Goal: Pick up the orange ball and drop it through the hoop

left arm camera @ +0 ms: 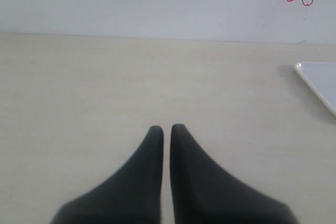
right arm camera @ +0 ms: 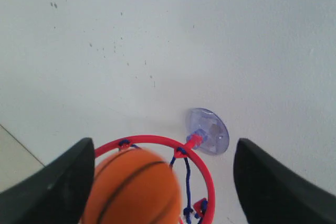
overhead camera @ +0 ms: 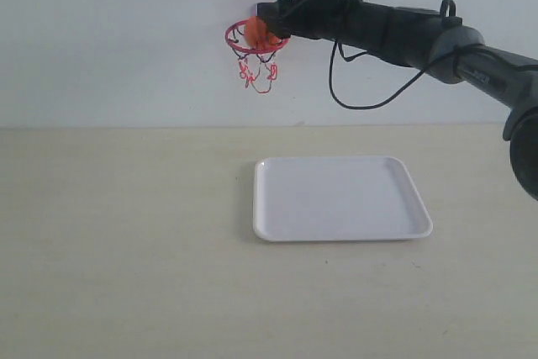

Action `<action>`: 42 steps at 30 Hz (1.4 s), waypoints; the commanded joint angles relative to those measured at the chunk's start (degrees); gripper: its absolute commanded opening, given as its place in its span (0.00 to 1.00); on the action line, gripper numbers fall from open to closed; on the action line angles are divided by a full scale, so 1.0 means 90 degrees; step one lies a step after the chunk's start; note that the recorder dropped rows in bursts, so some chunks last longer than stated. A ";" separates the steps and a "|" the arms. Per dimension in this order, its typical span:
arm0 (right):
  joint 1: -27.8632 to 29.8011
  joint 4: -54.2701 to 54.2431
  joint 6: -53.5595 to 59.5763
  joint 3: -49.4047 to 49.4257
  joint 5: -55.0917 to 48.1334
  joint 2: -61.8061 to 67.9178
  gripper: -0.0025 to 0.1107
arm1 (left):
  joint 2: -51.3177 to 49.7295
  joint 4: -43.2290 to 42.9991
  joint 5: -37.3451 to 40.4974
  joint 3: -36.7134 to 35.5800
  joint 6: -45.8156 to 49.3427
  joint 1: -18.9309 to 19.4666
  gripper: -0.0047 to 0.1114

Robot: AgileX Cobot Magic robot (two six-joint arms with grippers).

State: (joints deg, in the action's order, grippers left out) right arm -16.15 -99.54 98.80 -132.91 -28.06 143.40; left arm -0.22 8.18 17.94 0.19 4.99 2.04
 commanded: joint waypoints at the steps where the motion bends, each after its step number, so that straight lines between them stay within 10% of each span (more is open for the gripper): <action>1: 0.0014 -0.0045 -0.0111 -0.0047 -0.0044 -0.0050 0.66 | 0.0024 0.0040 -0.0042 -0.0021 -0.0048 0.0006 0.08; 5: 0.0025 -0.0045 -0.0139 -0.0047 -0.0044 -0.0117 0.45 | 0.0024 0.0040 -0.0042 -0.0021 -0.0048 0.0006 0.08; 9: 0.0093 0.0019 -0.0315 -0.0047 0.0041 -0.0322 0.01 | 0.0024 0.0040 -0.0042 -0.0021 -0.0048 0.0006 0.08; 15: 0.0449 0.1166 -0.1726 -0.0047 -0.0149 -0.0524 0.02 | 0.0024 0.0040 -0.0042 -0.0021 -0.0048 0.0006 0.08; 28: 0.1943 0.2595 -0.4698 -0.0047 -0.4654 -0.0547 0.02 | 0.0024 0.0040 -0.0042 -0.0021 -0.0048 0.0006 0.08; 42: 0.1863 0.4676 -0.6327 0.2233 -0.4656 -0.2347 0.02 | 0.0024 0.0040 -0.0042 -0.0021 -0.0048 0.0006 0.08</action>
State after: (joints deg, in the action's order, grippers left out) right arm 1.48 -58.18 39.94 -120.85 -69.00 129.17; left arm -0.22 8.18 17.94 0.19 4.99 2.04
